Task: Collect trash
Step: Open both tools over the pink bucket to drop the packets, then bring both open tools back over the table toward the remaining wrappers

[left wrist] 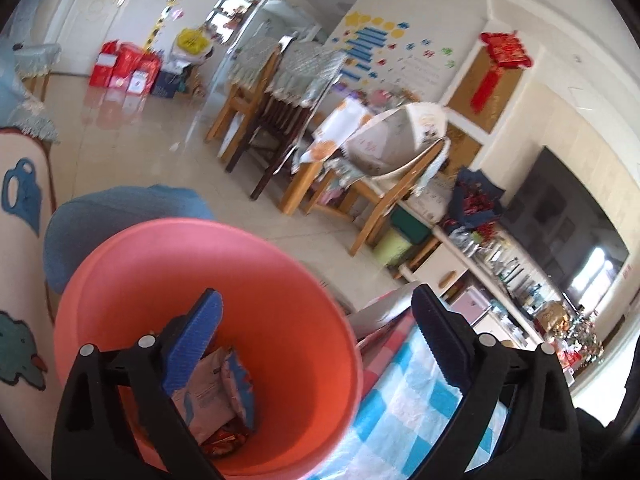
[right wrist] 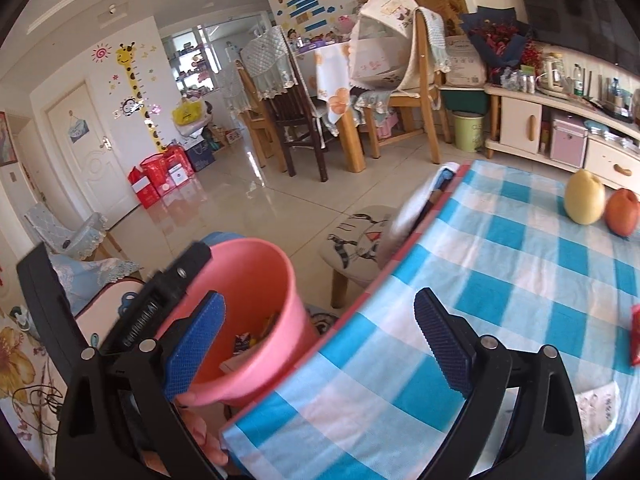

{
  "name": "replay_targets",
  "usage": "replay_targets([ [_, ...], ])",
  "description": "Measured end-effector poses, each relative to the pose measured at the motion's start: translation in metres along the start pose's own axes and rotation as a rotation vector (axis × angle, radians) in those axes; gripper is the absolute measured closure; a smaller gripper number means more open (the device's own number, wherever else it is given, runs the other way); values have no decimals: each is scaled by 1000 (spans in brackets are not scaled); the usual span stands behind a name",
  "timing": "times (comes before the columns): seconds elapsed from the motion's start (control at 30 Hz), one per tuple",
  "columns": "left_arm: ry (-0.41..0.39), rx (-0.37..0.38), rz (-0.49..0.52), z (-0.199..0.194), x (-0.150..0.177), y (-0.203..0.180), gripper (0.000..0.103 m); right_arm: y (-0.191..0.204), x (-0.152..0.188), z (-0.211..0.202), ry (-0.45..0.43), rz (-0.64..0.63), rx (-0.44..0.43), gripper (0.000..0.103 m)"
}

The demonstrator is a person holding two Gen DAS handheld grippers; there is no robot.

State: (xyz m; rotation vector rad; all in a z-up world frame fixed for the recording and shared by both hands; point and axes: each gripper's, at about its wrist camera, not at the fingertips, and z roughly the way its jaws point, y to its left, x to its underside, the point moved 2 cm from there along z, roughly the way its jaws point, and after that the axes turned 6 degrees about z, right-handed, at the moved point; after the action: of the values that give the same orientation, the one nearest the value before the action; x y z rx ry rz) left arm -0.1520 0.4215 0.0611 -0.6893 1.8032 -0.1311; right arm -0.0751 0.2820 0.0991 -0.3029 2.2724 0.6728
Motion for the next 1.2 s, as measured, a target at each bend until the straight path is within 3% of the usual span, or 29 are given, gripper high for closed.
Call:
replay_targets([
  [0.17, -29, 74, 66, -6, 10, -28, 4, -23, 11, -21, -13, 0, 61, 8],
  [0.4, 61, 168, 176, -7, 21, -68, 4, -50, 26, -54, -37, -19, 130, 8],
  [0.8, 155, 242, 430, -26, 60, -134, 4, -101, 42, -105, -87, 53, 191, 6],
  [1.03, 220, 263, 479, -33, 84, -154, 4, -130, 46, -131, -112, 97, 212, 6],
  [1.2, 328, 287, 437, -37, 103, -158, 4, -159, 45, -155, -142, 141, 239, 6],
])
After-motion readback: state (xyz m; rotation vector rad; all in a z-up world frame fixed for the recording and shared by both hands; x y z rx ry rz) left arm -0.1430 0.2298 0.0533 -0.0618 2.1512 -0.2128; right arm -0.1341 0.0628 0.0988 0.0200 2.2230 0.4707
